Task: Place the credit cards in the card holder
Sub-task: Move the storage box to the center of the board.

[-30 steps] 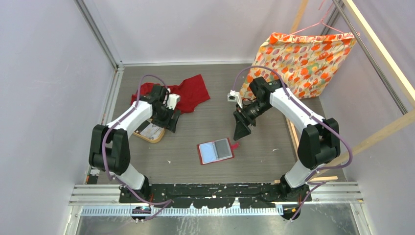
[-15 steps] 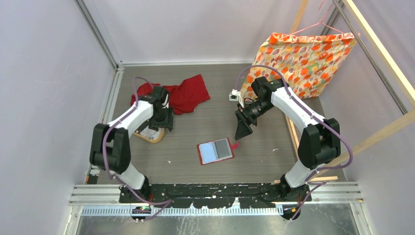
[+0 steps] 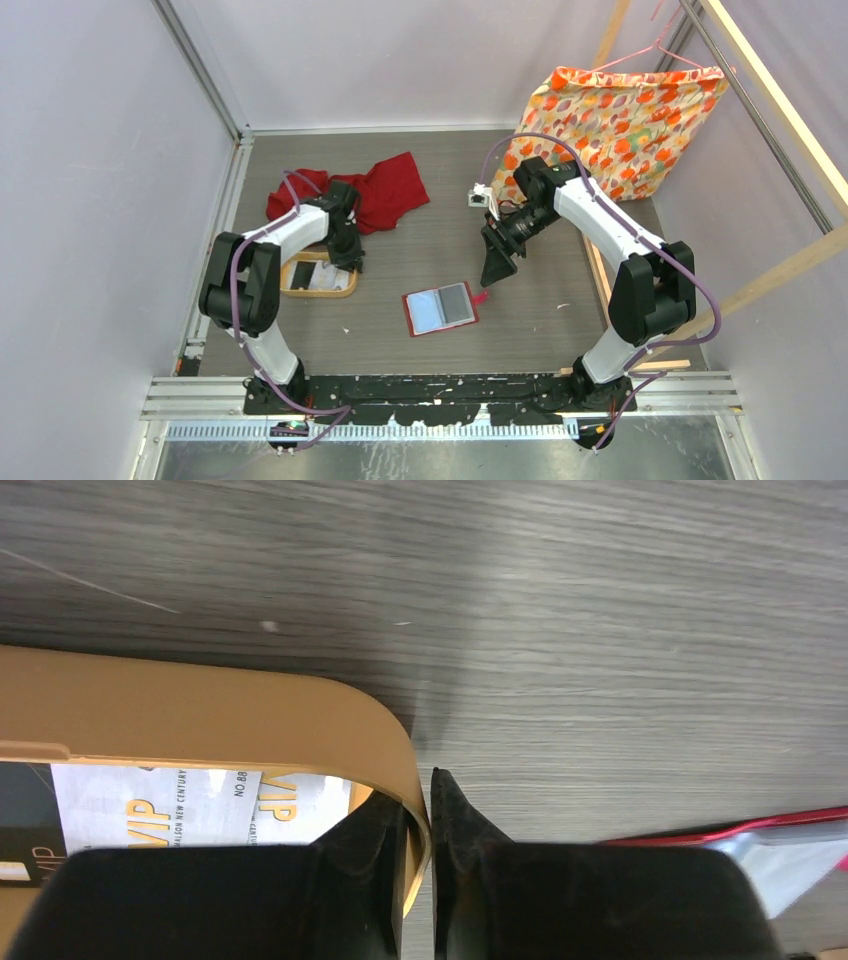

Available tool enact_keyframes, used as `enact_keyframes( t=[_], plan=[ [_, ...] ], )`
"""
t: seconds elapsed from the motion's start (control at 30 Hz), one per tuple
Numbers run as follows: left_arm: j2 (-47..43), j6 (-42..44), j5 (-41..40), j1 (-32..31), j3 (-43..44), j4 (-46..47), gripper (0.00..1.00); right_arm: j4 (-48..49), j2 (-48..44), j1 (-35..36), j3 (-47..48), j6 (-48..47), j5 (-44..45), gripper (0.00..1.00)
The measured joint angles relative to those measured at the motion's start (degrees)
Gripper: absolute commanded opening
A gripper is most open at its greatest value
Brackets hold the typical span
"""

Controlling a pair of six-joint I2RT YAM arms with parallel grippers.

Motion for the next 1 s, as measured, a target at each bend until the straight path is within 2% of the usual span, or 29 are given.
enact_keyframes(
  t=[0.13, 0.27, 0.6, 0.7, 0.83, 0.9, 1.0],
  plan=[
    [1.9, -6.5, 2.1, -3.5, 1.7, 1.6, 0.02, -0.1, 0.0, 0.0, 0.4, 0.0, 0.1, 0.82],
    [7.5, -13.9, 3.5, -7.9, 8.0, 4.3, 0.02, -0.1, 0.0, 0.0, 0.5, 0.0, 0.4, 0.82],
    [28.2, -27.4, 5.4, -17.1, 36.2, 7.1, 0.05, 0.0, -0.5, -0.8, 0.5, 0.0, 1.6, 0.82],
    [32.9, -30.0, 6.2, -18.0, 43.3, 7.2, 0.13, 0.0, -1.4, -1.7, 0.5, 0.0, 1.9, 0.82],
    [37.7, -32.6, 8.1, -18.4, 50.2, 7.8, 0.31, 0.1, -2.3, -2.5, 0.5, 0.0, 2.1, 0.82],
    [39.0, -33.6, 9.9, -18.4, 51.3, 10.8, 0.43, 0.1, -2.4, -2.6, 0.5, 0.0, 2.1, 0.82],
    [39.2, -33.3, 11.4, -18.4, 50.8, 14.5, 0.51, 0.0, -2.4, -2.7, 0.5, -0.4, 2.0, 0.82]
  ],
)
